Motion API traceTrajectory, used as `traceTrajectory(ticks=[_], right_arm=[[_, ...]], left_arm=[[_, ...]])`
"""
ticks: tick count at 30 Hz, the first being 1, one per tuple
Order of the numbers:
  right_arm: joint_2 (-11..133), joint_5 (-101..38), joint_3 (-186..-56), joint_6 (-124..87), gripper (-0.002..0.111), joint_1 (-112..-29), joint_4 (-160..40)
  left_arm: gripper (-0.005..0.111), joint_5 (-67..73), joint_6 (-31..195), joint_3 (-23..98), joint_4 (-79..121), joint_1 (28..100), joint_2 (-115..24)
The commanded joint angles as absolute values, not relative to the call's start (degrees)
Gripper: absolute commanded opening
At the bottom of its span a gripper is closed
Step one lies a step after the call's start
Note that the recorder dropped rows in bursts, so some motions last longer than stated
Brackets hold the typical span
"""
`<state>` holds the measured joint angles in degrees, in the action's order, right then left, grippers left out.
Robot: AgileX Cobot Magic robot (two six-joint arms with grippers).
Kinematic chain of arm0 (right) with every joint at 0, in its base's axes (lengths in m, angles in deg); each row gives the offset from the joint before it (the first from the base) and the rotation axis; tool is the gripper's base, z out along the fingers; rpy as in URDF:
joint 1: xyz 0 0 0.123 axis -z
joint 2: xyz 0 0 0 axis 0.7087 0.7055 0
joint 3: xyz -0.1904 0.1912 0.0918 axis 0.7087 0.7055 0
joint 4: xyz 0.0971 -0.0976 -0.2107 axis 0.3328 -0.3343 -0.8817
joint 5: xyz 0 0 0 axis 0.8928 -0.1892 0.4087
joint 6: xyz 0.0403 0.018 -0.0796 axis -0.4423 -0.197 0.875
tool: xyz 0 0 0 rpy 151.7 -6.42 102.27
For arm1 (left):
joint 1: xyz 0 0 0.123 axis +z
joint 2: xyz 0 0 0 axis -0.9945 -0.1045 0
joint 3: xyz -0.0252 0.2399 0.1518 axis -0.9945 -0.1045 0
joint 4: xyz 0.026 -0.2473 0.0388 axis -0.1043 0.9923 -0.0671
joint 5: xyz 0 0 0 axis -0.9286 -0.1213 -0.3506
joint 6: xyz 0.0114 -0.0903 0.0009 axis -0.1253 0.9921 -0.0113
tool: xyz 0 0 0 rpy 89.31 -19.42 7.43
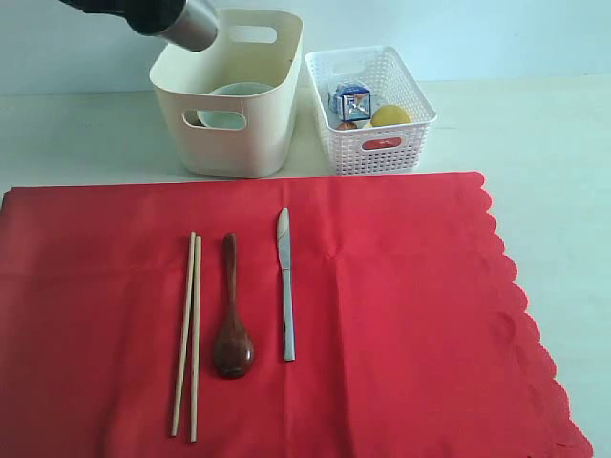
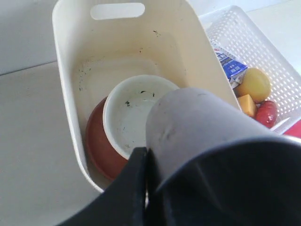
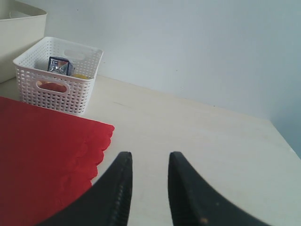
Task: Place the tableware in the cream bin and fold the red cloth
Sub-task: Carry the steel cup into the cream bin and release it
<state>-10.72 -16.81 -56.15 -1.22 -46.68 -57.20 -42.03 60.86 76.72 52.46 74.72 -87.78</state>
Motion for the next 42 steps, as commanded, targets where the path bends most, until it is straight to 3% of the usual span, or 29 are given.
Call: traceTrajectory(ticks=[1,18,28,42], right_arm=[[-11.00,-17.41,-55.85,-1.29,0.027,-46.47,-57.22],[-11.00,-17.41,-55.85,-1.29,0.027,-46.47,-57.22],[-11.00,-17.41,-55.85,-1.29,0.027,-46.47,-57.22],[-11.00,-17.41,-55.85,-1.29,0.027,-46.47,-57.22]], left_arm=[[0.000,-42.31,60.99,80.72,53.27,74.55,-92.38],[0.001,-43.63,60.99,91.05,54.85,71.33,-106.50],[0.039,-42.70,61.44,91.31,54.23,70.84,-107.70],[0.042,-45.24,62.29,91.31,50.28,70.84,-99.28]])
